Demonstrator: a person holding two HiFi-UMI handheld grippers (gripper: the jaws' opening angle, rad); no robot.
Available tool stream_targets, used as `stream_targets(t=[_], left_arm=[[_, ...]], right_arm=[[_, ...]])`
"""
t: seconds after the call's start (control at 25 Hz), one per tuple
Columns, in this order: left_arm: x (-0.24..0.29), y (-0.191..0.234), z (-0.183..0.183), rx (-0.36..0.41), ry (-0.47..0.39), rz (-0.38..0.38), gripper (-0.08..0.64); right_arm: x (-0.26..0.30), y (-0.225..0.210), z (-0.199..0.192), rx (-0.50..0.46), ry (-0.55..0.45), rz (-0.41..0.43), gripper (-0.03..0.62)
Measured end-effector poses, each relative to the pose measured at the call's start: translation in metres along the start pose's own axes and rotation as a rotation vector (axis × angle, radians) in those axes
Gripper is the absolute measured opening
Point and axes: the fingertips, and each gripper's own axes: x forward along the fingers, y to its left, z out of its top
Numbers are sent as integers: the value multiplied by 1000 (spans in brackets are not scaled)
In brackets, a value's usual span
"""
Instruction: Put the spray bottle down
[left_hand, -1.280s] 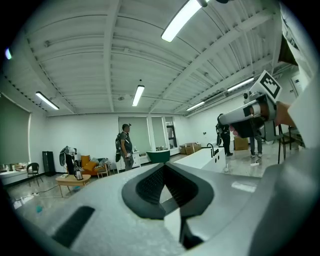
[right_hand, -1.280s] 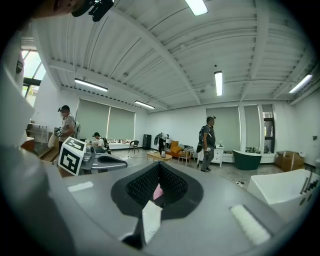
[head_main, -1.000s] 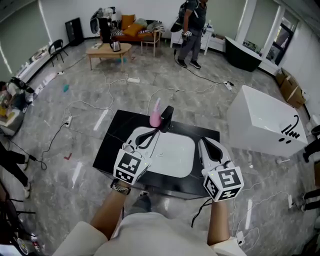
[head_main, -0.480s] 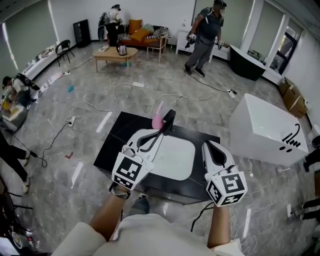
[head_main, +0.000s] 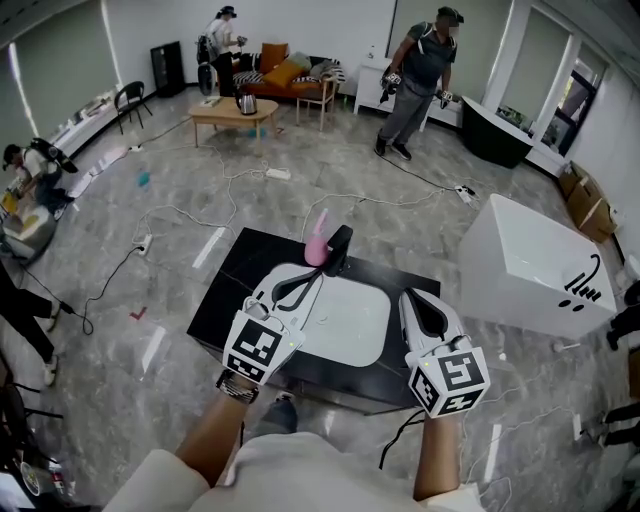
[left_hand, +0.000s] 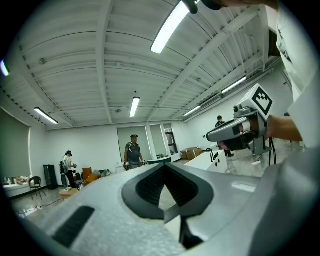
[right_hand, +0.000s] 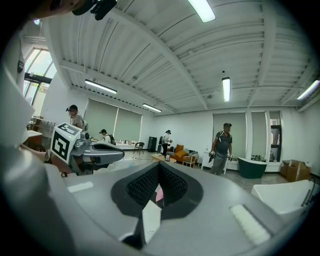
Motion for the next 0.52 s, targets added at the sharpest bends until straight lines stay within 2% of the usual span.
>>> stream_targets(t=[0.52], left_arm=[[3, -3, -14, -7, 33, -3, 6]], right_arm=[[1, -2, -11, 8, 17, 5, 5]])
